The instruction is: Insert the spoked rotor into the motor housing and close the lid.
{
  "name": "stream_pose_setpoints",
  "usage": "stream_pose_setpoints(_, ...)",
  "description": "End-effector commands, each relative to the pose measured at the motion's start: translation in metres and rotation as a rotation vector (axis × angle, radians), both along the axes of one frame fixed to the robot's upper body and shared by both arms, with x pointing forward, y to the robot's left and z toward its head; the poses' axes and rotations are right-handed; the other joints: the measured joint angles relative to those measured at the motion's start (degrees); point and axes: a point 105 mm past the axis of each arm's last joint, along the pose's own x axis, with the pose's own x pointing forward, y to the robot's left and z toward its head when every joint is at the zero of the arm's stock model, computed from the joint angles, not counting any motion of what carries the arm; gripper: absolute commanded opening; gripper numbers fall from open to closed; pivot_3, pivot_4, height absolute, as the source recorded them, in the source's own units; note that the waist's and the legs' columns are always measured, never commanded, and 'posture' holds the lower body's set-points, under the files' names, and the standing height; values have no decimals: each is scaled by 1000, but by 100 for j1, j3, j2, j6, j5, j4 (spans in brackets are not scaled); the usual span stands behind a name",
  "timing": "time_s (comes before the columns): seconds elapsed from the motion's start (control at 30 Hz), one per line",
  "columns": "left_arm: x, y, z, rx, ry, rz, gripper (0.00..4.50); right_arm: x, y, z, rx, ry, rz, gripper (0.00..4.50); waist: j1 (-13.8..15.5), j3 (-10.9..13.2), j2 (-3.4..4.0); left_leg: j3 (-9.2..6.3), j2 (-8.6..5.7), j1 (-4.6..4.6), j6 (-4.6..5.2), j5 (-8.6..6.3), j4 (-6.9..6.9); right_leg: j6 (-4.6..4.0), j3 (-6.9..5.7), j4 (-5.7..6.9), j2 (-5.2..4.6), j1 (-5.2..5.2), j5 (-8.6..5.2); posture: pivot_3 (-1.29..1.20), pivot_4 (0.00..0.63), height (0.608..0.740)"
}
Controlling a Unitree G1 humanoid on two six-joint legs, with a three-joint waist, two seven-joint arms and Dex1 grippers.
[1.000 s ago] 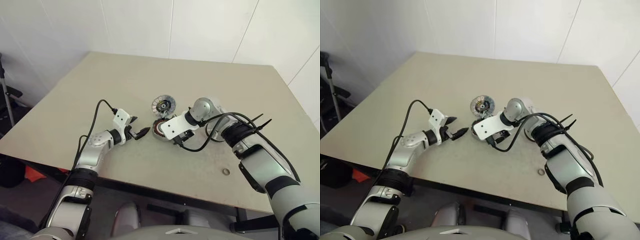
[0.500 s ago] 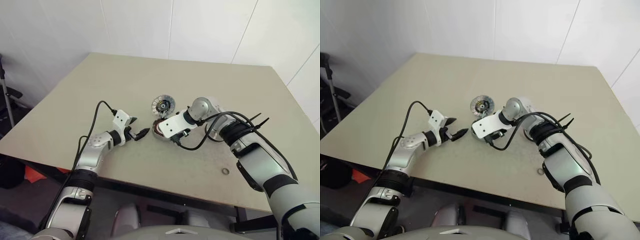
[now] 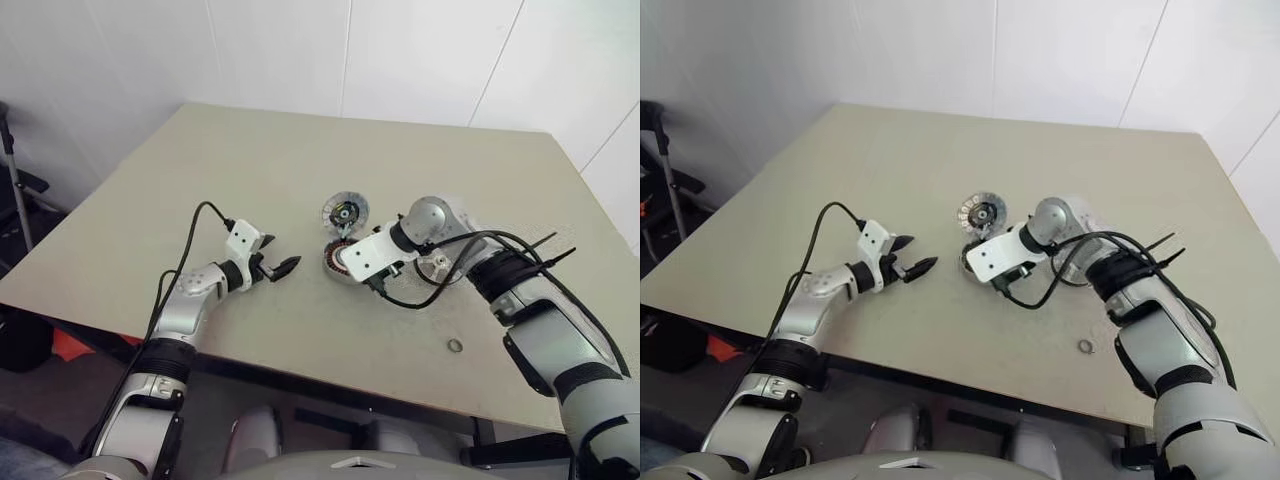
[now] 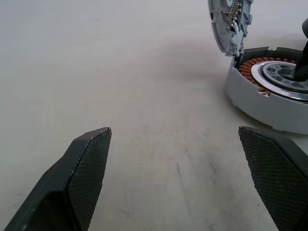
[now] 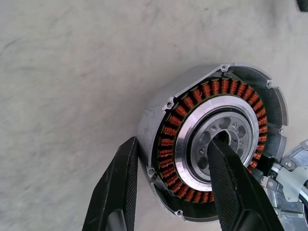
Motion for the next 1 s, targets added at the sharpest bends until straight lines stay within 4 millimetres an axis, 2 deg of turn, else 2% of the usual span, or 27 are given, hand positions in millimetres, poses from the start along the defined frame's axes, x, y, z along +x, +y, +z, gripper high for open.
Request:
stream_pose_setpoints(0.03,5,-2,14,-7,-47,-13,4500,-5,-11,11,5,-9,-12,1978,2,0,0,0,0,0,0,0,0,0,0,0,0,0,0,0,0,740)
stream_pose_setpoints(0.27,5,-1,13,-3,-43,-18,4500,-22,-21,9,-5,10,-22,1978,-8,1,-1,0,1,1,0,0,0,1,0,-1,0,0,0,0,0,740)
stream_pose_setpoints(0.57,5,0,14,-2,-44,-20,4500,-34,-20,4,-1,78,-49,1978,-8,0,-1,0,2,3,0,0,-2,1,0,-1,1,0,0,0,0,740)
stream_pose_setpoints(0.6,5,0,14,-1,-43,-20,4500,-34,-19,5,6,76,-49,2699,-8,1,-1,0,2,2,0,0,-2,1,0,-2,1,0,0,0,0,740)
stream_pose_setpoints(0.7,6,0,14,-1,-44,-19,4500,-28,-12,16,55,-4,-46,3530,-14,1,-1,1,1,2,0,0,-4,1,0,-4,1,-1,0,0,0,740)
stream_pose_setpoints(1.0,7,-1,14,-3,-41,-21,4500,-31,-3,65,176,-63,-34,3530,-19,1,-1,1,3,6,-3,2,-5,1,2,-2,3,-1,0,0,0,740)
